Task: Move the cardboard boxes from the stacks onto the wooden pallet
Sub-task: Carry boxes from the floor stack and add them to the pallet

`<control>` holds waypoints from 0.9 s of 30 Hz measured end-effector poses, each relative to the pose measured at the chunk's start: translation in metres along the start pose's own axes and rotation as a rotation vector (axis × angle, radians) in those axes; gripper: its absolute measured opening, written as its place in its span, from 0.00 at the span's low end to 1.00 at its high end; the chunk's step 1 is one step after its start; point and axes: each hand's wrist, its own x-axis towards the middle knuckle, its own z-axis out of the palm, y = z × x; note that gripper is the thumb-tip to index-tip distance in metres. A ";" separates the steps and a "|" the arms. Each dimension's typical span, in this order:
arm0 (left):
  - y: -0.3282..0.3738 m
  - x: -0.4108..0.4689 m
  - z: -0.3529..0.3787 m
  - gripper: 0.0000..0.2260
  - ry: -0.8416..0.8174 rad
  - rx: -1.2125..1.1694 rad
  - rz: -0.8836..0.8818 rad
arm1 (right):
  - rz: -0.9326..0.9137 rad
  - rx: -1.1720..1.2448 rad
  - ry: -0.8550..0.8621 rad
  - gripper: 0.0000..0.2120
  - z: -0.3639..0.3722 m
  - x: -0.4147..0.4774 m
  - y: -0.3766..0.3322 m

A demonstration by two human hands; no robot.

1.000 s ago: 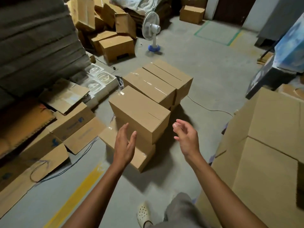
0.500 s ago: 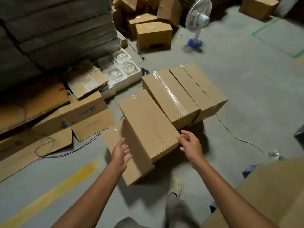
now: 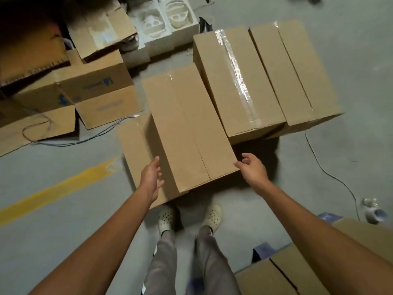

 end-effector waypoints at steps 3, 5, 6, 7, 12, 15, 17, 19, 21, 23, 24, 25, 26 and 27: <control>-0.025 0.029 0.006 0.24 0.013 0.018 -0.054 | 0.043 -0.056 -0.039 0.30 0.015 0.037 0.017; -0.043 0.045 0.007 0.28 -0.031 0.051 -0.100 | 0.083 -0.080 -0.067 0.31 0.024 0.055 0.027; -0.049 0.051 0.008 0.31 -0.060 0.056 -0.129 | 0.108 -0.083 -0.082 0.30 0.029 0.062 0.031; -0.054 0.054 0.011 0.32 -0.084 0.047 -0.160 | 0.129 -0.079 -0.094 0.27 0.033 0.067 0.035; -0.052 0.050 0.028 0.25 -0.170 -0.005 -0.164 | 0.211 0.073 -0.129 0.22 0.039 0.069 0.037; -0.037 0.031 0.020 0.21 -0.132 0.035 -0.094 | 0.207 0.099 -0.138 0.22 0.032 0.053 0.023; -0.021 0.014 0.011 0.19 -0.086 0.047 -0.042 | 0.160 0.094 -0.139 0.22 0.028 0.035 0.009; 0.000 -0.009 0.003 0.18 -0.030 0.066 0.024 | 0.101 0.112 -0.135 0.21 0.025 0.015 -0.009; 0.022 -0.029 -0.009 0.14 0.016 0.075 0.104 | 0.024 0.147 -0.110 0.20 0.022 -0.004 -0.029; 0.044 -0.049 -0.024 0.12 0.022 0.052 0.194 | -0.047 0.190 -0.093 0.23 0.019 -0.025 -0.049; 0.054 -0.060 -0.032 0.12 0.000 0.056 0.237 | -0.083 0.204 -0.089 0.26 0.017 -0.036 -0.059; 0.063 -0.069 -0.041 0.14 -0.027 0.062 0.283 | -0.120 0.214 -0.088 0.29 0.015 -0.047 -0.069; 0.073 -0.080 -0.048 0.16 -0.049 0.060 0.320 | -0.153 0.224 -0.089 0.32 0.013 -0.059 -0.079; 0.083 -0.092 -0.055 0.17 -0.068 0.044 0.353 | -0.191 0.239 -0.083 0.36 0.012 -0.071 -0.088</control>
